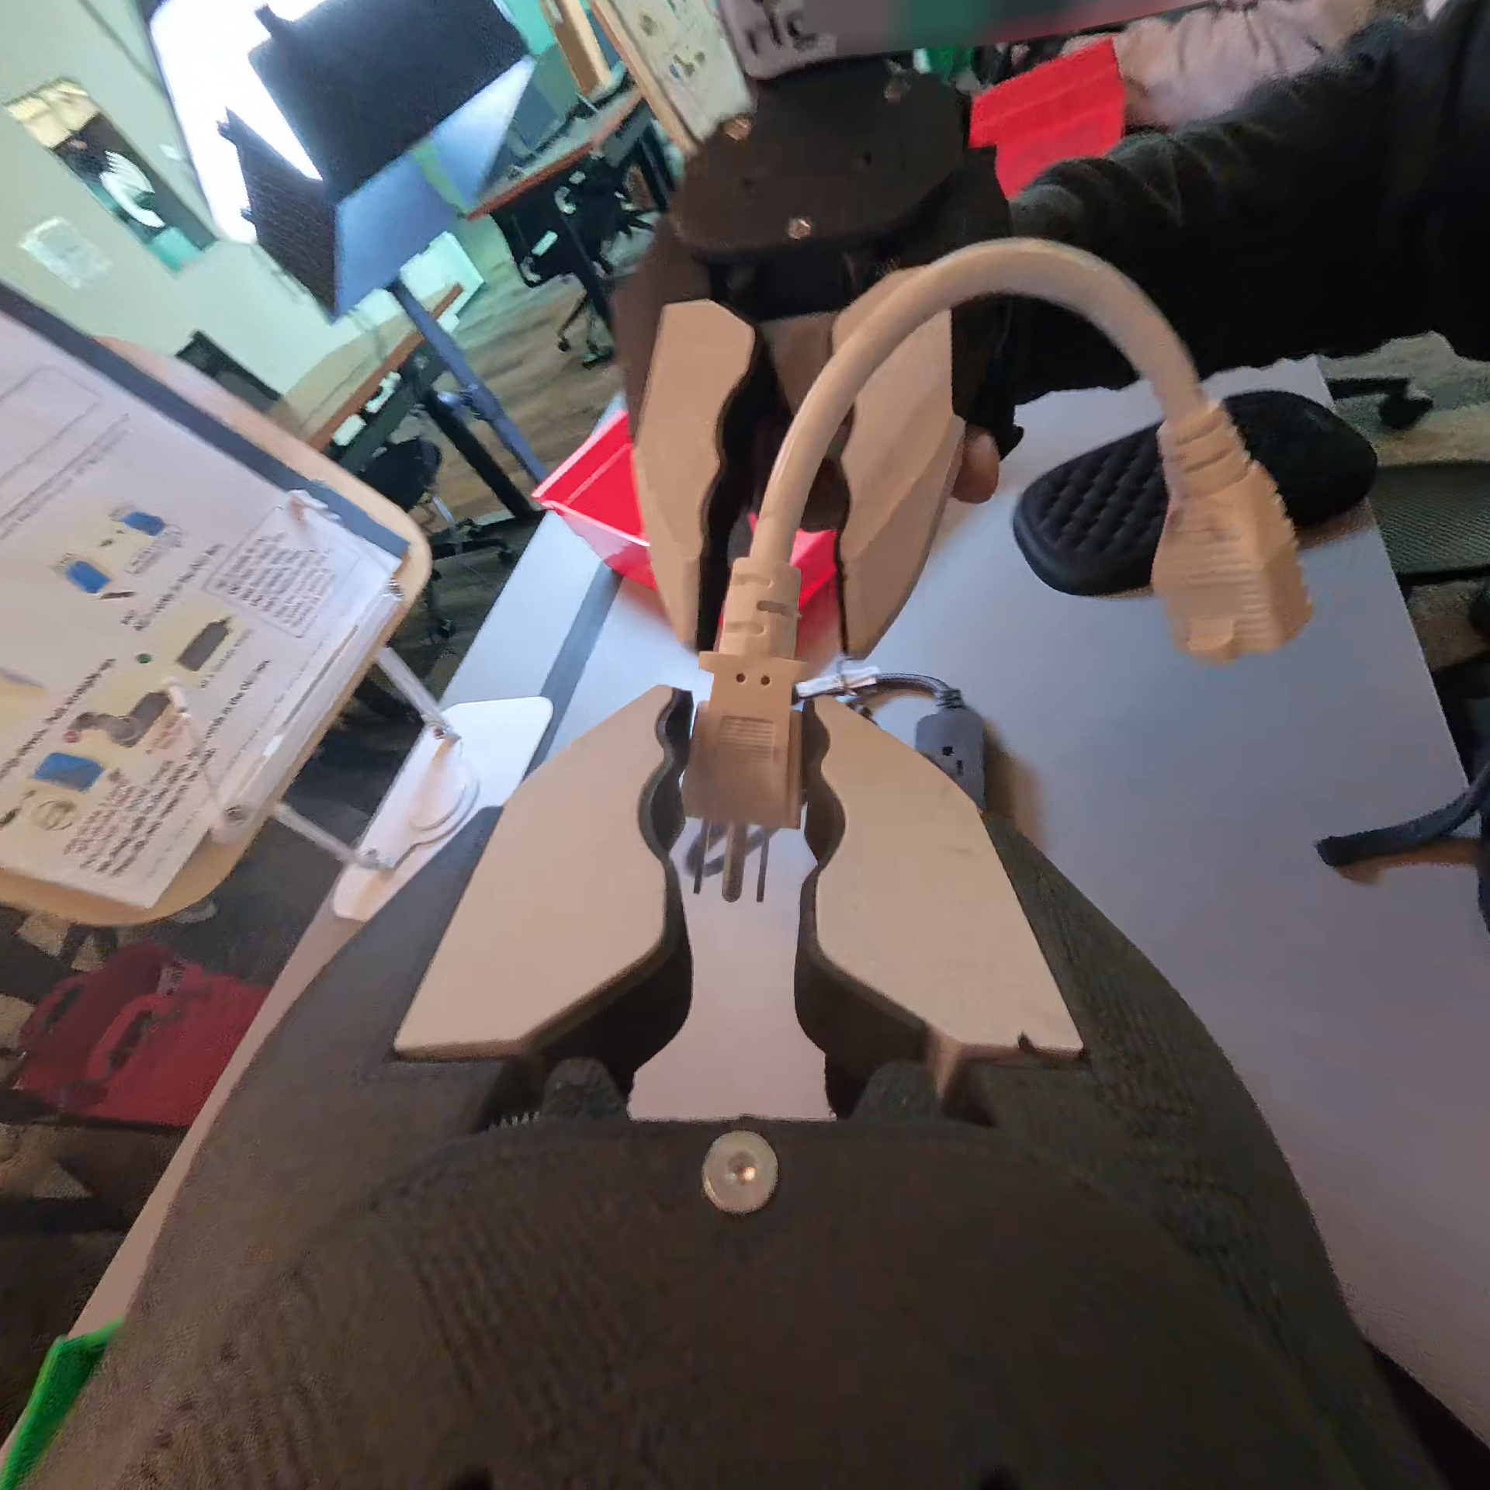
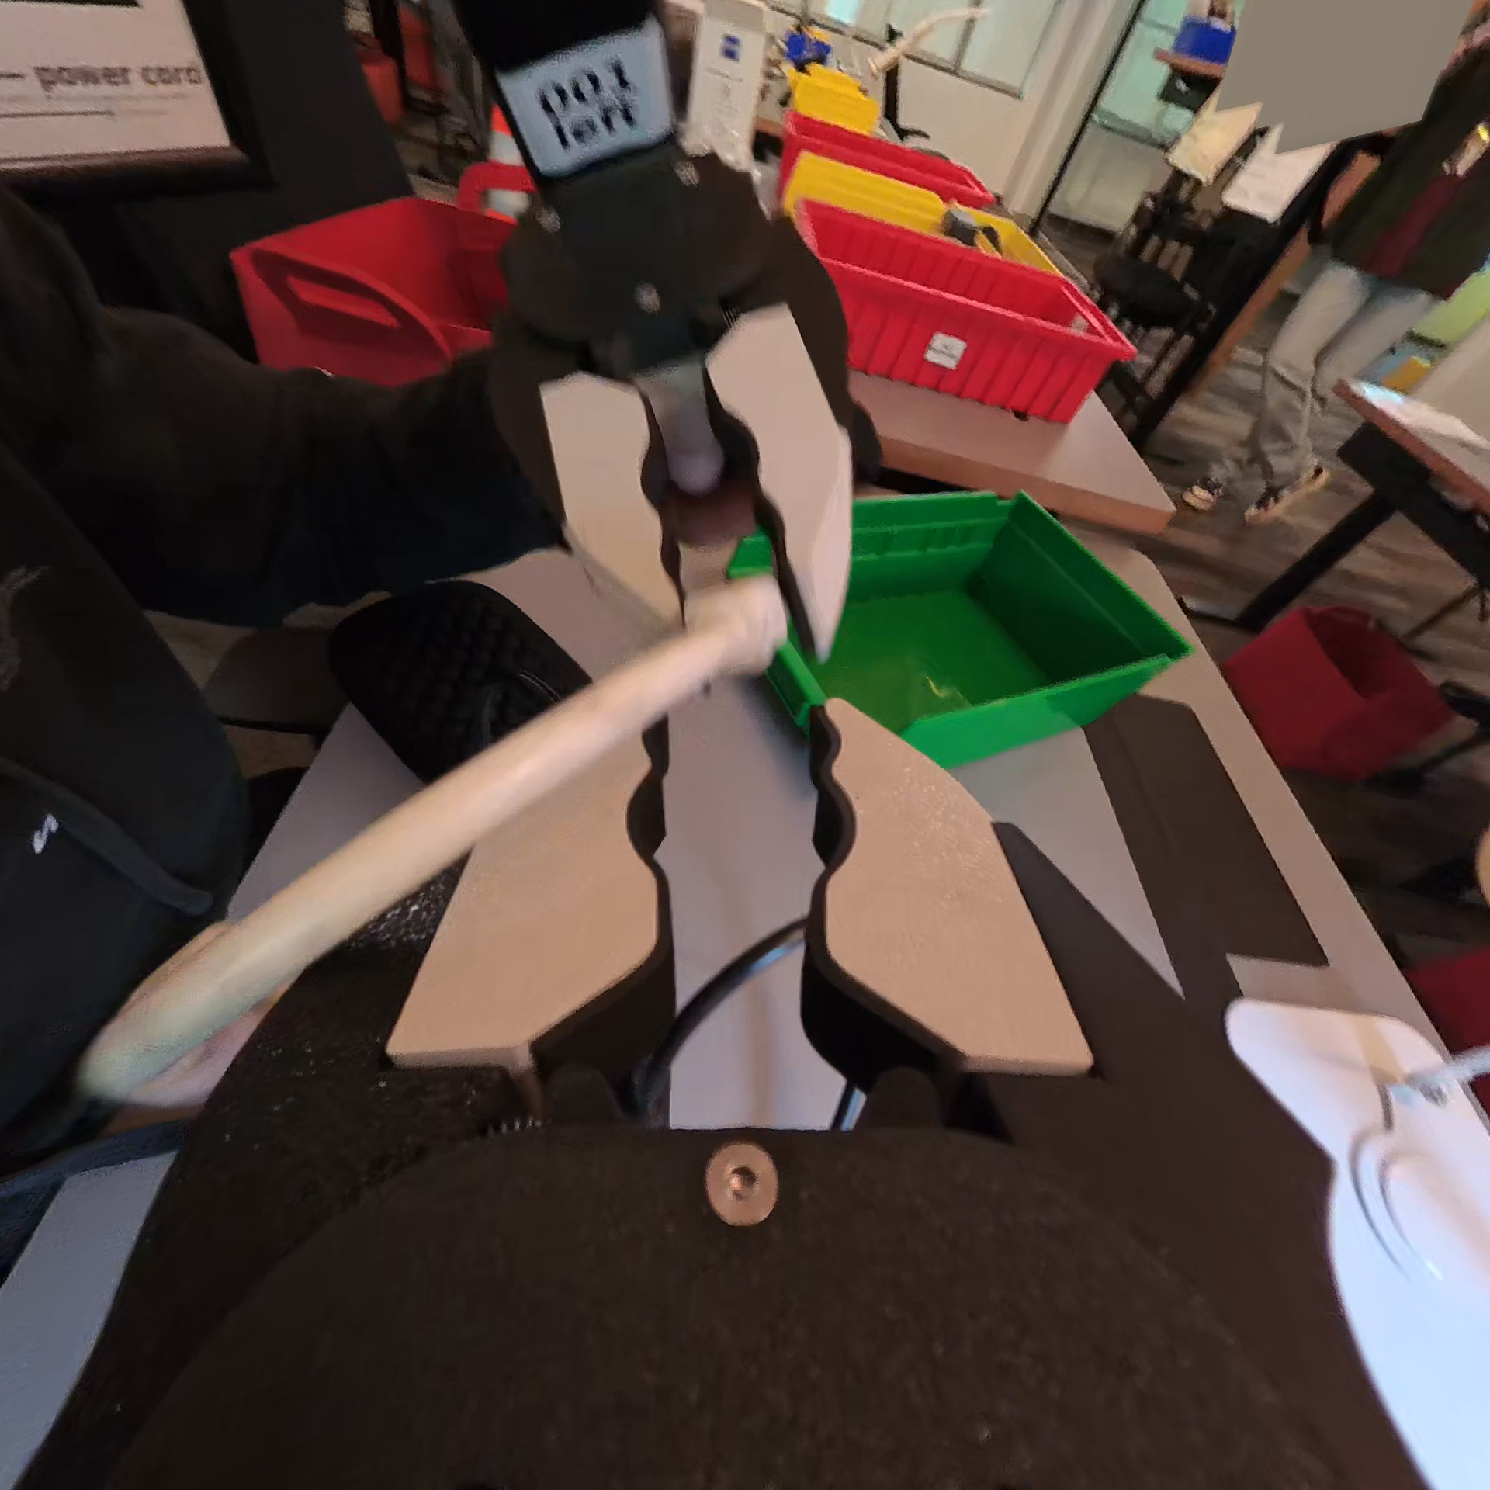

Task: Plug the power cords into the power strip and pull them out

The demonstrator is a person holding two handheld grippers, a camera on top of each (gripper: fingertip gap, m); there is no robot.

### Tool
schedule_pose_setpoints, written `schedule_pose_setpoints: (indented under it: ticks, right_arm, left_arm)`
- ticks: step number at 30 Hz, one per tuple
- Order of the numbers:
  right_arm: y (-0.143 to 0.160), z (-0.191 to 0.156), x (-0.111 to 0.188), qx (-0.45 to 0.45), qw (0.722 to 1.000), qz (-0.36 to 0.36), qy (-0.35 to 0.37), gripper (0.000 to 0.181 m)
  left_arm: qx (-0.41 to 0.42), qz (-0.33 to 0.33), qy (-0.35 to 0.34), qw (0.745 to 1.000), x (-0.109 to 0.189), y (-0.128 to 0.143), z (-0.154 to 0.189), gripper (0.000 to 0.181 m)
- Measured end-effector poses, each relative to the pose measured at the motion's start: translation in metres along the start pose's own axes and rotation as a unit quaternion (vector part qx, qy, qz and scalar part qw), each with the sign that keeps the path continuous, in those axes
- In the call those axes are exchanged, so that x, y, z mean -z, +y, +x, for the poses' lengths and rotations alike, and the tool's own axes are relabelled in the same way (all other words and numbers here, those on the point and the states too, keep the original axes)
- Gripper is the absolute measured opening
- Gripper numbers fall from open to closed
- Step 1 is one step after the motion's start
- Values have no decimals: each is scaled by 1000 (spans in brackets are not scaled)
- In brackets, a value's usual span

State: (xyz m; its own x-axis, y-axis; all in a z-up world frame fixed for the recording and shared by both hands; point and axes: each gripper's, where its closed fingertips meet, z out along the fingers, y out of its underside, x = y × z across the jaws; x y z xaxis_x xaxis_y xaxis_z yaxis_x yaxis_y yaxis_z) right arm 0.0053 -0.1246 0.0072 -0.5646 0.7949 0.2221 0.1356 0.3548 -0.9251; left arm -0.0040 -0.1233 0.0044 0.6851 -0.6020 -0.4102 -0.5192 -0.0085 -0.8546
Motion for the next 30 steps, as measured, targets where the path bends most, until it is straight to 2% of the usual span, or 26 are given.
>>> schedule_pose_setpoints:
  ticks: [3, 5, 8, 11, 15, 19, 25, 27, 30]
  right_arm:
    - [20, 19, 22, -43, 999, -14, 23, 38]
    - [46, 26, 38, -77, 995, -47, 34, 43]
    - [91, 21, 55, -102, 989, -101, 41, 43]
    - [134, -4, 60, -118, 979, -163, 13, 41]
    - [167, -31, 58, -130, 969, -208, -15, 41]
    - [179, -41, 53, -138, 965, -220, -25, 39]
    - [184, -44, 47, -138, 964, -227, -30, 39]
    - [184, -44, 46, -139, 964, -223, -29, 38]
    - [186, -43, 46, -142, 965, -219, -27, 38]
  left_arm:
    - [31, 7, -59, 998, 41, 2, -35, 27]
    - [62, -6, -120, 991, 77, 15, -68, 27]
    - [124, -65, -214, 967, 128, 61, -117, 25]
    - [170, -152, -271, 935, 158, 124, -149, 24]
    - [209, -260, -282, 900, 158, 204, -159, 24]
    - [256, -281, -257, 888, 139, 233, -157, 24]
    - [249, -345, -254, 868, 131, 258, -160, 19]
    - [228, -351, -267, 868, 133, 254, -161, 25]
    - [203, -322, -268, 885, 126, 228, -152, 33]
